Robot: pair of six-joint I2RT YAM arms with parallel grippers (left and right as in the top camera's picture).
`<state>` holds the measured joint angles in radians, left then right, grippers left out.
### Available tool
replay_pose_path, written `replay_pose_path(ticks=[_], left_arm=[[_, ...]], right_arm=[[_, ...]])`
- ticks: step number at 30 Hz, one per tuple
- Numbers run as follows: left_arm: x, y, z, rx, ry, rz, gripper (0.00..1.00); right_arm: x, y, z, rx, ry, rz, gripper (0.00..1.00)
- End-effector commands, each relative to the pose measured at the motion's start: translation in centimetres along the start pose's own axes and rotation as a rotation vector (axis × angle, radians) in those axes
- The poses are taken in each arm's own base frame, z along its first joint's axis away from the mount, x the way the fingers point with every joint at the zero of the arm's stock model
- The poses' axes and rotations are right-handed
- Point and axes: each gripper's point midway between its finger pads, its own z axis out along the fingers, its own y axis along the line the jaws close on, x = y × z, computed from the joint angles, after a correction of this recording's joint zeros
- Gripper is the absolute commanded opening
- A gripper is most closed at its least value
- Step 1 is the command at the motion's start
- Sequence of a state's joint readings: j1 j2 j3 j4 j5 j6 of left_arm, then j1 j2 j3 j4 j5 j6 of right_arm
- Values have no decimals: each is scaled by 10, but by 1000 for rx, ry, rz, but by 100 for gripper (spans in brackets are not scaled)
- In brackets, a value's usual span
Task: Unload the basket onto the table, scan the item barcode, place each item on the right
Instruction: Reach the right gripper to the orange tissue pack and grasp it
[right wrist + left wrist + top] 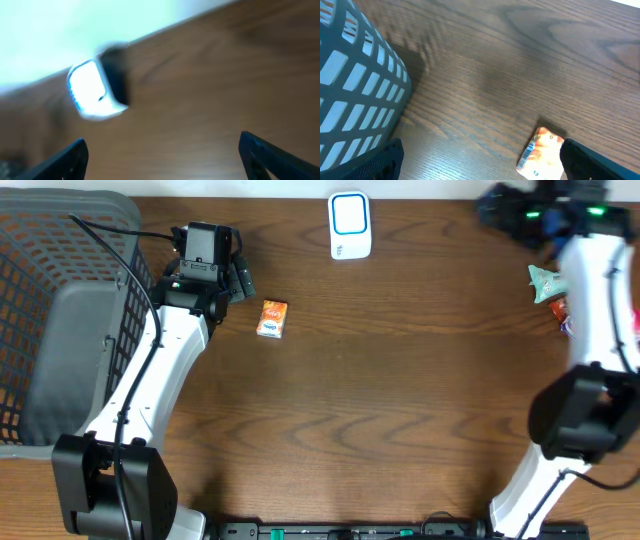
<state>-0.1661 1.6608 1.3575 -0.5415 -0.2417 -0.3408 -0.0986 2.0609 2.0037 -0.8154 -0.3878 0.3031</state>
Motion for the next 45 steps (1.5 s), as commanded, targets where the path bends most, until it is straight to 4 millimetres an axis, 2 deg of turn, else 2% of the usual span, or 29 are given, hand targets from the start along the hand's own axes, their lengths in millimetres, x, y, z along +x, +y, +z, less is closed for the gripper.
replay_pose_path(ticks=[1,4,5,9,13,17,19,30,36,38,40,41,45], left_arm=[[0,3,1,-9,-1,-11,99],[0,3,1,-9,-1,-11,99],[0,3,1,-9,-1,-11,99],[0,3,1,-9,-1,-11,99],[0,3,1,-9,-1,-11,99],[0,3,1,-9,-1,-11,99],[0,3,1,-9,-1,-11,99],[0,3,1,-9,-1,-11,99],[0,3,1,-9,-1,-11,99],[0,3,1,-9,-1,-11,99],[0,3,1,-9,-1,-11,99],[0,3,1,-9,-1,-11,99],[0,3,1,-9,-1,-11,99]], right_arm=[[66,66,57,-155,205,-63,93],[107,95,90,-180,297,-109,91],[137,115,112,-193,356,-124,87],[187,148,143,-207,443,-109,71],[231,173,165,-204,512,-53,69],[273,201,177,-276,598,-41,70],[286,211,179,-312,632,-32,70],[323,206,196,-291,732,53,60],[352,203,205,-295,805,70,54],[357,201,207,-286,813,67,47],[358,199,208,-281,813,67,37],[358,199,208,-283,812,63,26],[350,197,210,-304,790,33,1]])
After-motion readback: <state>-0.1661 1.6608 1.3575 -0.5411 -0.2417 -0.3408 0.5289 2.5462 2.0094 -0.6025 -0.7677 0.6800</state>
